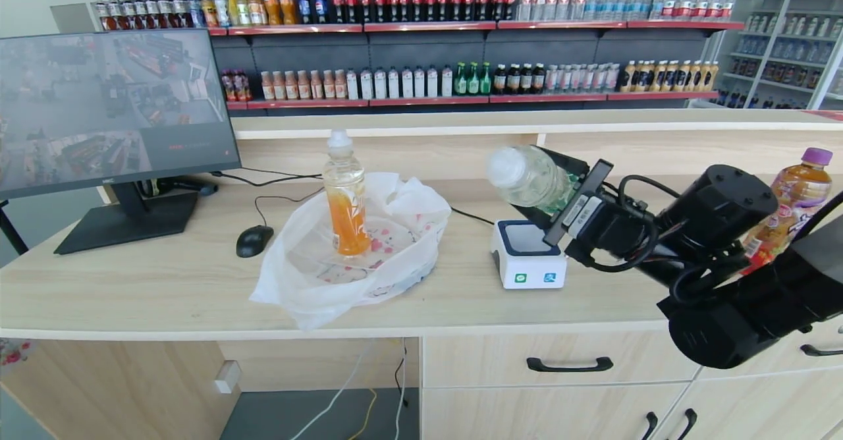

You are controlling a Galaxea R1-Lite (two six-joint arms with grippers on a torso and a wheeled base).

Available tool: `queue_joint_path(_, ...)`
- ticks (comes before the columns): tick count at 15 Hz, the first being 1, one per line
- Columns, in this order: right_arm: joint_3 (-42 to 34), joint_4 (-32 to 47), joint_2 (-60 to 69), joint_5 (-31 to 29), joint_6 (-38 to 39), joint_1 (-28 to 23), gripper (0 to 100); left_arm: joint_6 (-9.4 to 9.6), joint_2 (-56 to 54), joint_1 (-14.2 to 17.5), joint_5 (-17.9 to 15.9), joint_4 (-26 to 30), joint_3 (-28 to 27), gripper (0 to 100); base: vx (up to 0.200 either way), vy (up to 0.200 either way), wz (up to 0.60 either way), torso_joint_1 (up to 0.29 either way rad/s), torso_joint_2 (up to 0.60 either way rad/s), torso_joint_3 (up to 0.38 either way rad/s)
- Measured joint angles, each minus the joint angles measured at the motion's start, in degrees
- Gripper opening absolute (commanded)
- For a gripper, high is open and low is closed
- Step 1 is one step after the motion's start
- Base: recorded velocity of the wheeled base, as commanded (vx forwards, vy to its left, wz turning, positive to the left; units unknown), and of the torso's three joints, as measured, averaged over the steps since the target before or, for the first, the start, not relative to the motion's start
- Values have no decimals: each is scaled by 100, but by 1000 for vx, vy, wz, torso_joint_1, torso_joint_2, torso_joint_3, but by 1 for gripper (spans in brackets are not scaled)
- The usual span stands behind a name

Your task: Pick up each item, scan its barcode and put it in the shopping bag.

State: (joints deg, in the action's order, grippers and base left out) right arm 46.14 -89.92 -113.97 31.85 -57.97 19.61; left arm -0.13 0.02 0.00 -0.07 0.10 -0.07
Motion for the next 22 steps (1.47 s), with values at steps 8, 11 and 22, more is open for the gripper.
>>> queue_joint_path(8, -562, 1, -152, 886, -1008, -313, 0, 0, 0, 0, -2, 0, 0, 100, 0, 0, 0, 0, 0, 0)
queue_joint_path(11, -629, 0, -188, 983, -1125, -311, 0, 6, 0, 0, 0, -2, 0, 100, 0, 0, 0, 0, 0, 0)
queue_joint_path(22, -660, -2, -308, 1158, -1385, 28, 0, 4, 0, 0, -2, 0, 0, 100, 0, 0, 0, 0, 0, 0)
